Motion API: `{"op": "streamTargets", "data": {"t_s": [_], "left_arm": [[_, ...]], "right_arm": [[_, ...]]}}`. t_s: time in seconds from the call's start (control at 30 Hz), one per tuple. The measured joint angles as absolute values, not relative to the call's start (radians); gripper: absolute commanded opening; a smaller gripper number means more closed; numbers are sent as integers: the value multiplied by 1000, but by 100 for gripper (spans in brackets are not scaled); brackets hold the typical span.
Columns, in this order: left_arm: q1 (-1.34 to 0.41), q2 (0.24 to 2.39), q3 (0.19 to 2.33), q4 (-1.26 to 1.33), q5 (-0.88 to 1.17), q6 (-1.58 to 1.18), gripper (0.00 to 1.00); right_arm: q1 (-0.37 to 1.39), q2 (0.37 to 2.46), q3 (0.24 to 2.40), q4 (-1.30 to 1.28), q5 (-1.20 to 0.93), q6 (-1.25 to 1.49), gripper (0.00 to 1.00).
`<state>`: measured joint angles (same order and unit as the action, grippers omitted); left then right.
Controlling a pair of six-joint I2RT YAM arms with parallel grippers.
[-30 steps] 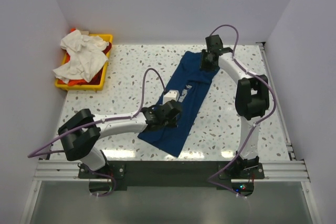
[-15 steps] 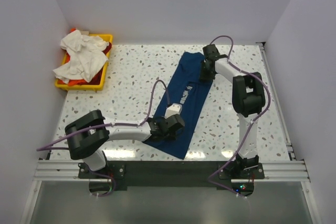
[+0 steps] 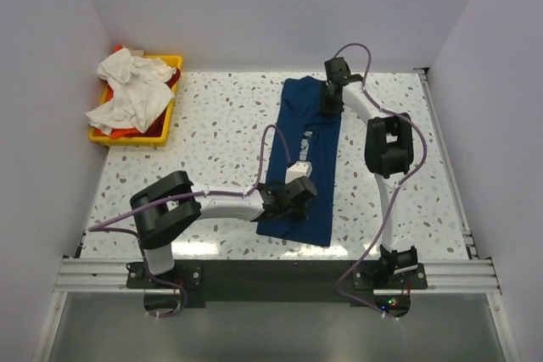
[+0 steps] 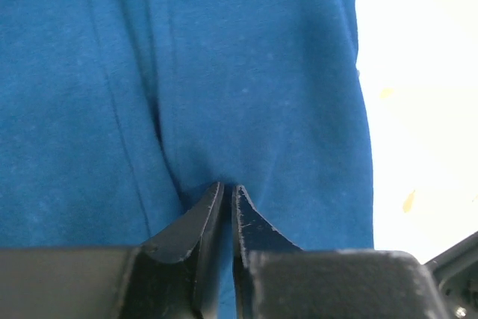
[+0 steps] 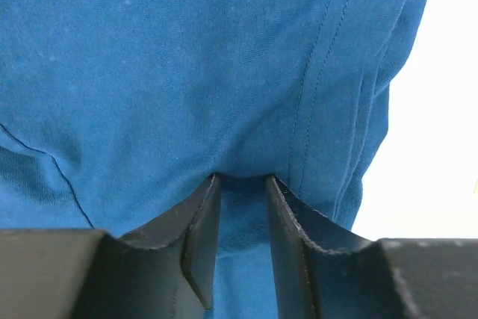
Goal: Fold and stack the t-shirts
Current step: Fold the tshirt
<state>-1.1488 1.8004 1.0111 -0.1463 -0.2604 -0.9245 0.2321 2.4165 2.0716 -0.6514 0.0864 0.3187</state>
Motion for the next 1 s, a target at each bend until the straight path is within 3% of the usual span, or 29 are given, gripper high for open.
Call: {"op": "streamTargets", "data": {"t_s": [0.2, 0.37, 0.53, 0.7, 1.0], "left_arm": [[-1129, 1760, 1028, -165, -240, -921, 27], [-1047, 1568, 960, -162, -231, -894, 32], [-984, 1354, 816, -161, -239, -874, 43], [-983, 1273, 691, -186, -210, -870, 52], [-983, 1232, 637, -265, -143, -870, 56]], "right_arm": [[232, 2401, 2069, -674, 84, 312, 54], [229, 2259, 1951, -696, 59, 331, 54], [230, 1857, 1555, -609, -9, 398, 54], [275, 1436, 1093, -492, -67, 504, 53], [440, 1117, 604, -488, -173, 683, 51]]}}
